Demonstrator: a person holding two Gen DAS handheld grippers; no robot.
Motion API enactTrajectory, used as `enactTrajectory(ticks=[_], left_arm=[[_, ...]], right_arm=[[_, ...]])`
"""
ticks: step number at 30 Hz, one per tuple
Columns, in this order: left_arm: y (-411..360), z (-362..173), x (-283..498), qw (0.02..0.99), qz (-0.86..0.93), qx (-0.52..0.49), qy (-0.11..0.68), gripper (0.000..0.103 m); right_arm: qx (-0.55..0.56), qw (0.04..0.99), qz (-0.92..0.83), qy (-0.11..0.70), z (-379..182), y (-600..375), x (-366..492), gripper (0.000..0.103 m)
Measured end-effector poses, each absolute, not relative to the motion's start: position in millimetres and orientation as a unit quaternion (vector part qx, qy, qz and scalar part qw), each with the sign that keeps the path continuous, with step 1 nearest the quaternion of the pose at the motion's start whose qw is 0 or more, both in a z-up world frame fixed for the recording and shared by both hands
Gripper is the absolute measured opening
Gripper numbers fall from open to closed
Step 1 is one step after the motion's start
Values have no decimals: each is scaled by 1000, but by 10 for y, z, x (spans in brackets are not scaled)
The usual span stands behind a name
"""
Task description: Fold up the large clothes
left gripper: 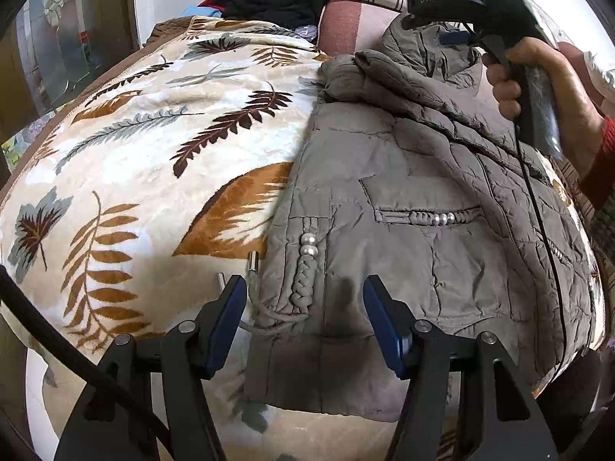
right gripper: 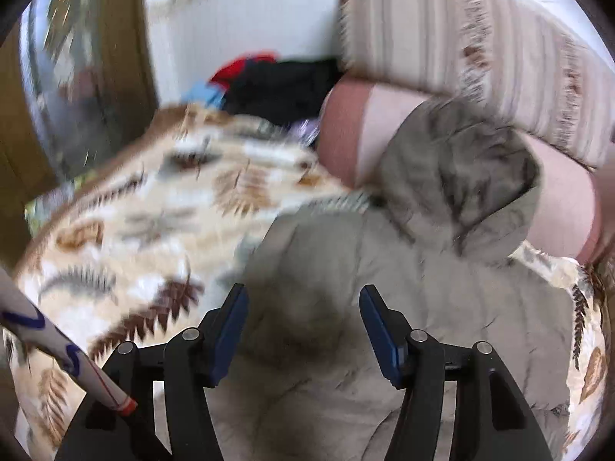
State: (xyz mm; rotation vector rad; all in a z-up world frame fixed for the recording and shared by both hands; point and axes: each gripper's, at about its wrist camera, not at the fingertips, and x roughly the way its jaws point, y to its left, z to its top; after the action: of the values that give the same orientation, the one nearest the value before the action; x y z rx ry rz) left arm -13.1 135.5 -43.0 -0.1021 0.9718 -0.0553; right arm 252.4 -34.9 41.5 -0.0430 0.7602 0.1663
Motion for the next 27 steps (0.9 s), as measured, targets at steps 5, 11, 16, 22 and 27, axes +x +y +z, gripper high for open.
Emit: enactTrajectory(ticks=[5, 11, 16, 22, 27], left_arm=[[1364, -471, -82, 879, -23, -49, 475, 62], [1368, -453, -64, 877, -7, -41, 478, 62], [1318, -339, -129, 882, -1, -32, 470, 62], [1303, -168, -219, 890, 16, -21, 456, 68], [1338, -88, -246, 892, 33, -9, 450, 69]], right_arm=[[-22, 906, 10, 423, 50, -487, 2938, 58], [-79, 877, 6, 474, -511, -232, 3113, 58], [-54, 881, 45, 467, -242, -348, 2955, 59], [-32, 889, 68, 451, 105, -799, 2335, 76], [-14, 883, 66, 465, 174, -1402, 1756, 80]])
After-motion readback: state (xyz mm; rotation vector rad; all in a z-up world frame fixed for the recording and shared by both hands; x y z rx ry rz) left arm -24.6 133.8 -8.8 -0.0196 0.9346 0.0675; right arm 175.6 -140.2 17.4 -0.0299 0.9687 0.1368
